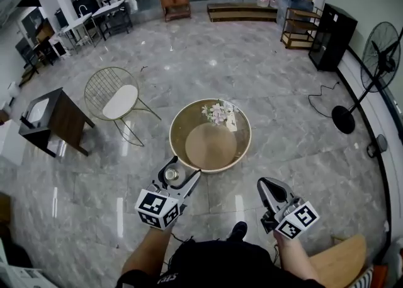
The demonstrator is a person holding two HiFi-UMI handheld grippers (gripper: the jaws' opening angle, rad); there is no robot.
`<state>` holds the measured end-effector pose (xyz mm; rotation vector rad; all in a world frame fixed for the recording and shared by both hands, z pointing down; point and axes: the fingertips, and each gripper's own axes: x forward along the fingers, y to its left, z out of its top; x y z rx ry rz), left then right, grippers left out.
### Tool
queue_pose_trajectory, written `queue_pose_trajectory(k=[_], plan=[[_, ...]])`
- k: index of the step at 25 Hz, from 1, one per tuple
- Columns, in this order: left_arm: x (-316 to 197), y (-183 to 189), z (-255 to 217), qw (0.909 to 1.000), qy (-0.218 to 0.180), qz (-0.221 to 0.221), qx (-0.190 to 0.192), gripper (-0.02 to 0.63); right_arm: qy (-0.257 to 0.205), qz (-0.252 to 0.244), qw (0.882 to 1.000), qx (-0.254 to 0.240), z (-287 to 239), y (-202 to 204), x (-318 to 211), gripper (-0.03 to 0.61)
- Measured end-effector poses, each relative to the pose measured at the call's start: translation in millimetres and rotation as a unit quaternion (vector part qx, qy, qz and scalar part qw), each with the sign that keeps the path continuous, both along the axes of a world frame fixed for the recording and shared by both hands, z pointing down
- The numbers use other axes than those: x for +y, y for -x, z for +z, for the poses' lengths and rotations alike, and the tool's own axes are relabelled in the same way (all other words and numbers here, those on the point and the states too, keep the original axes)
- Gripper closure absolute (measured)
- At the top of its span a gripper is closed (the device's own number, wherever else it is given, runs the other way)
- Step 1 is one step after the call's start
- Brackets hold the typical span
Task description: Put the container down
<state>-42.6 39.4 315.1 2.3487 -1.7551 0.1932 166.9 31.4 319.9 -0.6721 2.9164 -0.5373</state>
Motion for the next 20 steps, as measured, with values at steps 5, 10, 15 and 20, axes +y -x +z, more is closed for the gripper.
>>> queue_pose_trajectory(k=[5, 10, 15, 20], plan=[[-38.4, -41.7, 7.8, 0.9999, 0.007, -0.015, 0.002, 0.267, 0.007, -0.019, 1.0, -0.002, 10.7, -39.0, -40.2, 0.561], [-65.4, -65.3, 7.9, 0.9995, 0.01, -0.029, 0.005, 0.267, 0.013, -0.035, 0.999, 0.001, 15.8, -61.3, -69.6, 0.561], [-87.3, -61.7, 13.2, 0.9989, 0.023, -0.04, 0.007, 0.267, 0.024, -0.051, 0.998, 0.003, 18.0, -52.4, -101.1, 0.561], [-120.0, -34.0, 20.8, 0.9981, 0.018, -0.058, 0.007, 0.267, 0.011, -0.074, 0.997, 0.009, 14.0, -19.3, -142.3, 0.561]])
